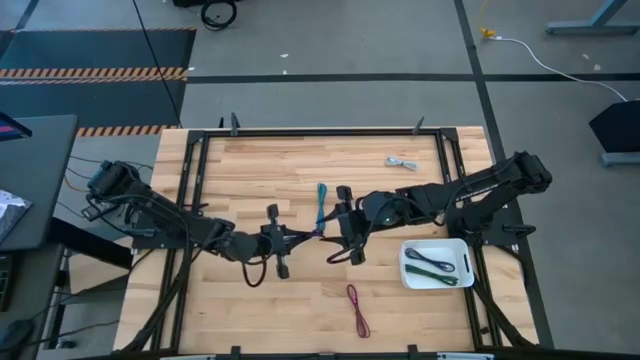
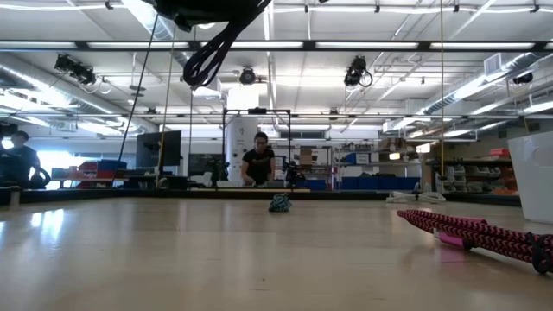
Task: Pick and place USB-C Cables
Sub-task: Put the violet charger cable into the white container
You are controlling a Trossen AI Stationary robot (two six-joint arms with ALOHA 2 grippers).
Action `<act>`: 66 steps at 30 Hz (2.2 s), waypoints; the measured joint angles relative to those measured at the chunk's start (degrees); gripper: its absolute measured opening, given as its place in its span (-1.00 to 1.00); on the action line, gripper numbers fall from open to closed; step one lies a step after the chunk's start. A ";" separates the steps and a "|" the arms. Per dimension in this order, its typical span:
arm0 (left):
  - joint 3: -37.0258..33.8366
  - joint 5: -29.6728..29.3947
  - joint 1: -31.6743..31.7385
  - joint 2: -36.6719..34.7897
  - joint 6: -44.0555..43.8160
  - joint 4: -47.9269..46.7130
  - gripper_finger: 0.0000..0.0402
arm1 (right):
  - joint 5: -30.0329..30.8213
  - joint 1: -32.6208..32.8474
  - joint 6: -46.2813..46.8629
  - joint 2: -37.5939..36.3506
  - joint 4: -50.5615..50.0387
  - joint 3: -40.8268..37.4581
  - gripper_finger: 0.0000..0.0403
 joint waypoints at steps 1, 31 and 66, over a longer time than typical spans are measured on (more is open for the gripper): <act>-0.02 0.19 0.00 0.00 -0.06 0.04 -0.85 | -0.06 -0.15 0.01 0.00 0.04 0.00 -0.05; 0.04 -10.77 -5.38 -3.09 6.94 1.11 -0.11 | 14.68 -0.40 -0.34 0.00 -14.32 0.00 -0.89; 0.02 -13.40 -5.81 -3.78 -4.99 -12.30 0.00 | -1.02 13.04 30.20 -0.03 -82.99 20.70 -0.89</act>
